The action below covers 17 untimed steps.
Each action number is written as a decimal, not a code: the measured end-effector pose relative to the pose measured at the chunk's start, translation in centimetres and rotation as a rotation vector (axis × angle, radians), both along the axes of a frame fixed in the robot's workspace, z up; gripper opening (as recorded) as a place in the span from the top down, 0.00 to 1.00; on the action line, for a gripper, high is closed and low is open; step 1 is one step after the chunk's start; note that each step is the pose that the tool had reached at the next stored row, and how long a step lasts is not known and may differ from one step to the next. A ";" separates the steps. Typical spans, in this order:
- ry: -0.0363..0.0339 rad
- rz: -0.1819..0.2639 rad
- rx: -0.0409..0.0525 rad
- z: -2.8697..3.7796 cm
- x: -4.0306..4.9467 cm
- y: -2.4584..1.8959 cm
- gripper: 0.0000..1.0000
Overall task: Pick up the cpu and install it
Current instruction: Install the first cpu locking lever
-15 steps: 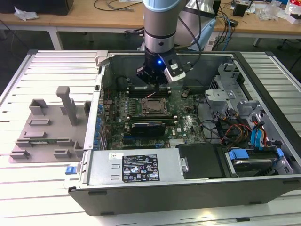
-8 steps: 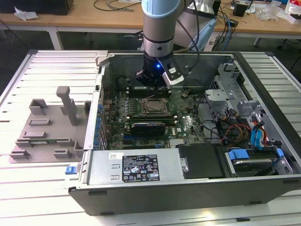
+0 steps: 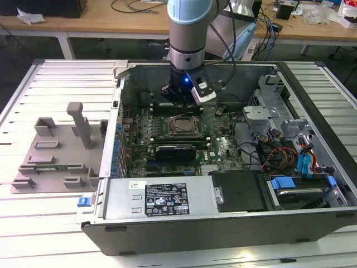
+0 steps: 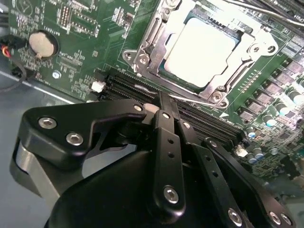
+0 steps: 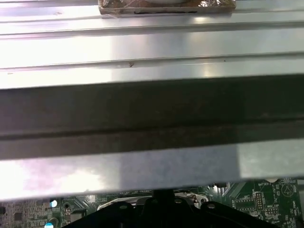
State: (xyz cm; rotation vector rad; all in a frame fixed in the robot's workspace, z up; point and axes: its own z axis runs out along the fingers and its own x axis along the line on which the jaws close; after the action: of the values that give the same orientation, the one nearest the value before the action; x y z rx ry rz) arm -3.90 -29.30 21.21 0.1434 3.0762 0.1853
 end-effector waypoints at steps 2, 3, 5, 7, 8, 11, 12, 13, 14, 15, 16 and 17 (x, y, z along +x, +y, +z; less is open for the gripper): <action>0.0001 -0.029 -0.0014 -0.11 0.00 0.00 0.89; 0.0002 -0.030 -0.0015 -0.11 0.00 0.00 0.89; 0.0000 -0.030 -0.0014 -0.12 0.00 0.00 0.89; -0.0002 -0.039 -0.0097 -0.19 0.00 0.01 0.89; -0.0003 -0.049 -0.0177 -0.25 0.00 0.00 0.89; -0.0001 -0.064 -0.0203 -0.30 0.00 0.08 0.89; 0.0000 -0.067 -0.0205 -0.30 0.00 0.18 0.89; -0.0001 -0.068 -0.0205 -0.30 0.00 0.23 0.89; -0.0001 -0.069 -0.0206 -0.31 0.00 0.29 0.89; -0.0002 -0.069 -0.0221 -0.31 0.00 0.43 0.89; -0.0003 -0.071 -0.0231 -0.30 -0.01 0.63 0.89; -0.0002 -0.074 -0.0233 -0.30 -0.04 0.66 0.89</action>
State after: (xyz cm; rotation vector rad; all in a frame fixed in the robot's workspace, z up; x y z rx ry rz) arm -3.94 -28.64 20.90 0.2554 3.0653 0.1458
